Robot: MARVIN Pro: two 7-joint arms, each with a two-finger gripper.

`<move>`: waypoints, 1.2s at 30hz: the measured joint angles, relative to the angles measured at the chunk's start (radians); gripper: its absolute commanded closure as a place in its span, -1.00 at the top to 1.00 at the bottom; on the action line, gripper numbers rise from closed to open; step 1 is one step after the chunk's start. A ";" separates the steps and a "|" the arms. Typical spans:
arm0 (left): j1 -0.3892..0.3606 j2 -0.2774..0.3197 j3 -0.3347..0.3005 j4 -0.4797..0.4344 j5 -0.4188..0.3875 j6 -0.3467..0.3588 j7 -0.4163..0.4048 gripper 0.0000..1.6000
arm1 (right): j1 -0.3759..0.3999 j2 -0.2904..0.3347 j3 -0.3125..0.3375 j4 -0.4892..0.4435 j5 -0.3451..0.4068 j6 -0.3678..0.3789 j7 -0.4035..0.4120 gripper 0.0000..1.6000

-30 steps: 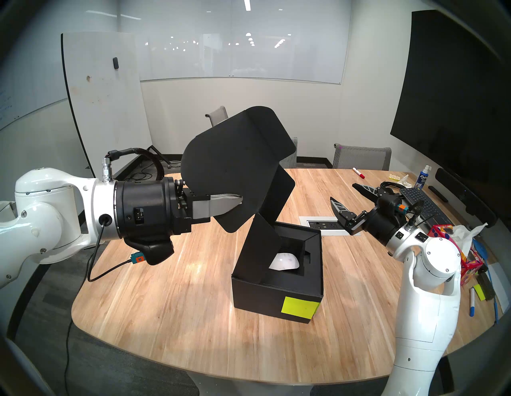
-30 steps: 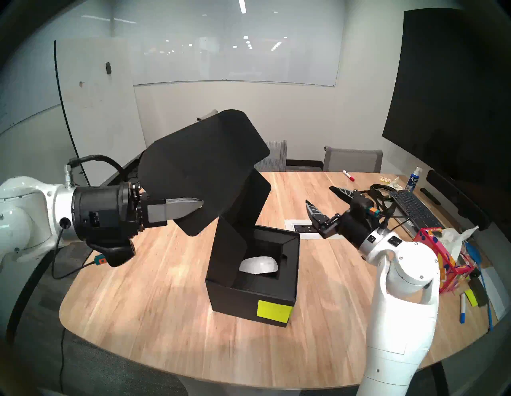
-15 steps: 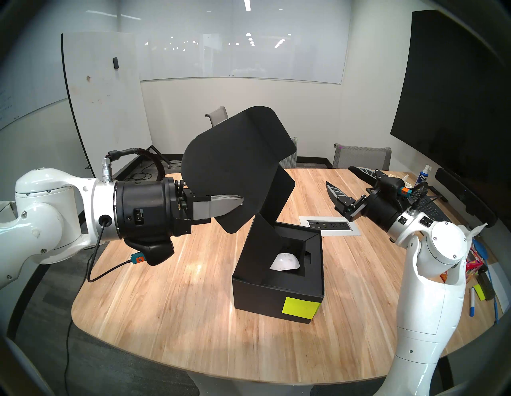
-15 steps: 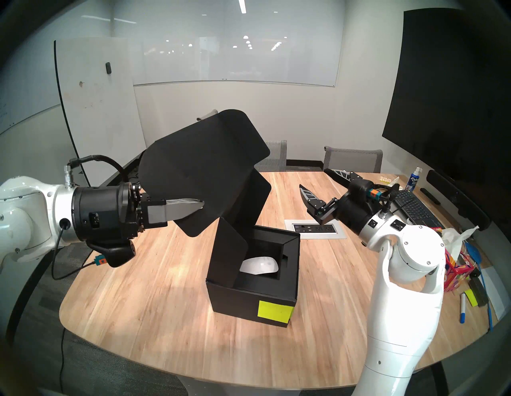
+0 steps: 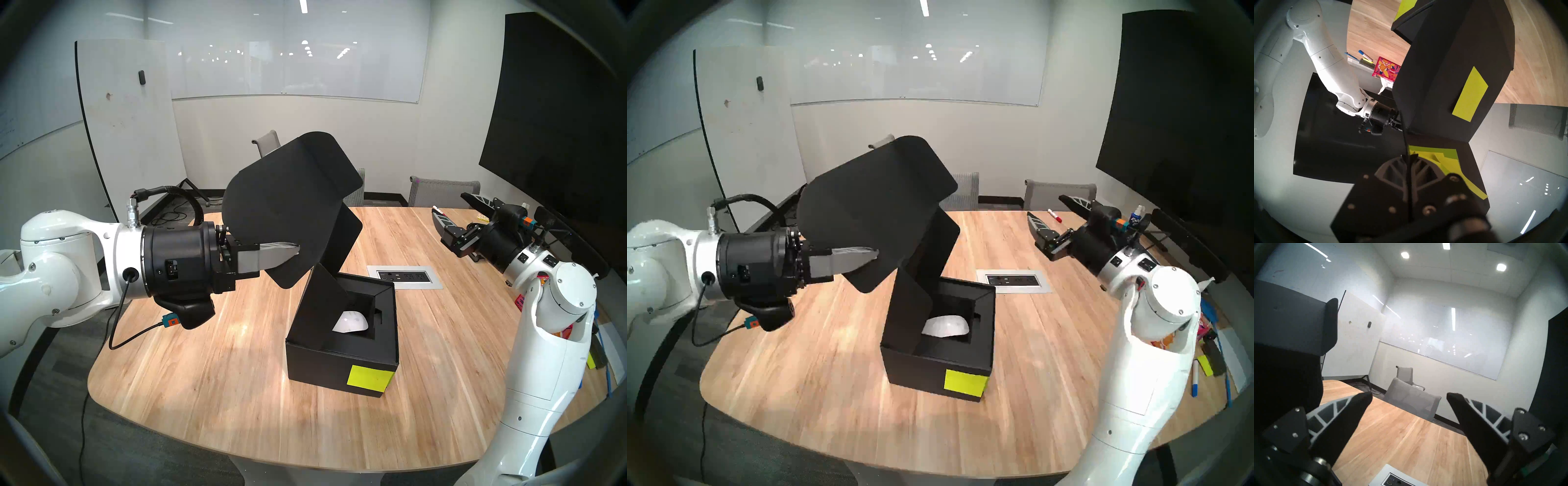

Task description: Open the box and place the mouse inside

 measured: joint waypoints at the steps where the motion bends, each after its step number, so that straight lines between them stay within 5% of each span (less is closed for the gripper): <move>1: -0.001 0.000 0.003 0.000 0.000 0.001 0.001 -1.00 | 0.004 0.003 0.008 0.001 0.000 0.005 -0.002 1.00; 21: -0.010 -0.001 0.050 -0.002 0.000 0.028 -0.005 -1.00 | 0.027 0.036 0.092 0.011 -0.001 0.083 -0.007 1.00; 36: -0.019 -0.001 0.080 -0.007 0.000 0.049 -0.019 -1.00 | -0.107 0.038 0.257 0.038 -0.011 0.164 0.045 1.00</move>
